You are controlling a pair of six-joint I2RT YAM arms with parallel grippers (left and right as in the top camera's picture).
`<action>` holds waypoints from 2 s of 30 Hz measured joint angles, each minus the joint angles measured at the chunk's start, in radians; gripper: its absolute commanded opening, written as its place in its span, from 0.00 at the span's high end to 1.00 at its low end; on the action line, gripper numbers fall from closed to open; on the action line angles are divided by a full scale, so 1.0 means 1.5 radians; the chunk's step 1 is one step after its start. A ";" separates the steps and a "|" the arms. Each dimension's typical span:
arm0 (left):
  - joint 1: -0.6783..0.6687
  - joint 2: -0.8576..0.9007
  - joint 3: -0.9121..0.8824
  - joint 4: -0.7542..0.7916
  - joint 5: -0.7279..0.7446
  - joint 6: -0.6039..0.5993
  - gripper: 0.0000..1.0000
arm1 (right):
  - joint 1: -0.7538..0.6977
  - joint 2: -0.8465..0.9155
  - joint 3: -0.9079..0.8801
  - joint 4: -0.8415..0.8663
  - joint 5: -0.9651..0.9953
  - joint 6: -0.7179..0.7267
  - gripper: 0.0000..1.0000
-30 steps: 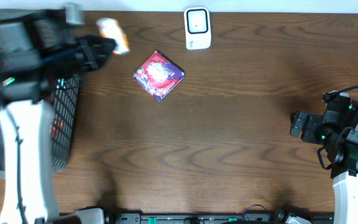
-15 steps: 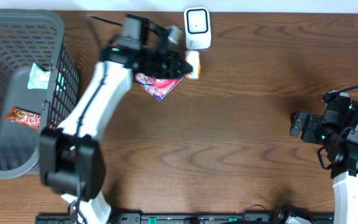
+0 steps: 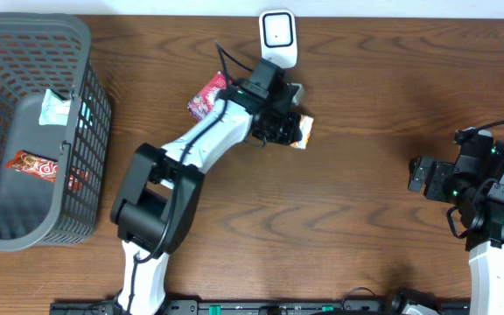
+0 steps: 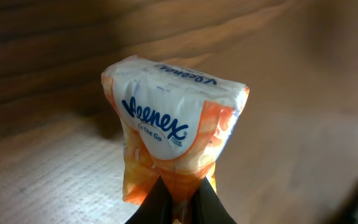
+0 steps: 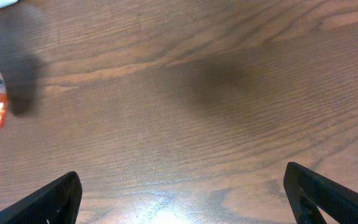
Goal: Scan the item barcode
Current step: 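Carry the Kleenex pack to the scanner and hold it beneath, then release the Kleenex pack onto the table beside the soap pack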
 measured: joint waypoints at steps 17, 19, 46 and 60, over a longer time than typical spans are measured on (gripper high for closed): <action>-0.003 0.006 0.000 0.030 -0.246 -0.005 0.36 | 0.000 0.000 0.000 0.000 0.000 0.000 0.01; -0.001 -0.008 -0.001 0.029 -0.233 -0.005 0.36 | 0.000 0.000 0.000 0.000 0.000 0.000 0.01; 0.612 -0.458 0.004 -0.148 -0.339 -0.104 0.15 | 0.000 0.000 0.000 0.000 0.000 0.000 0.01; 0.700 -0.254 0.000 -0.267 -0.555 -0.268 0.15 | 0.000 0.000 0.000 0.000 0.000 0.000 0.01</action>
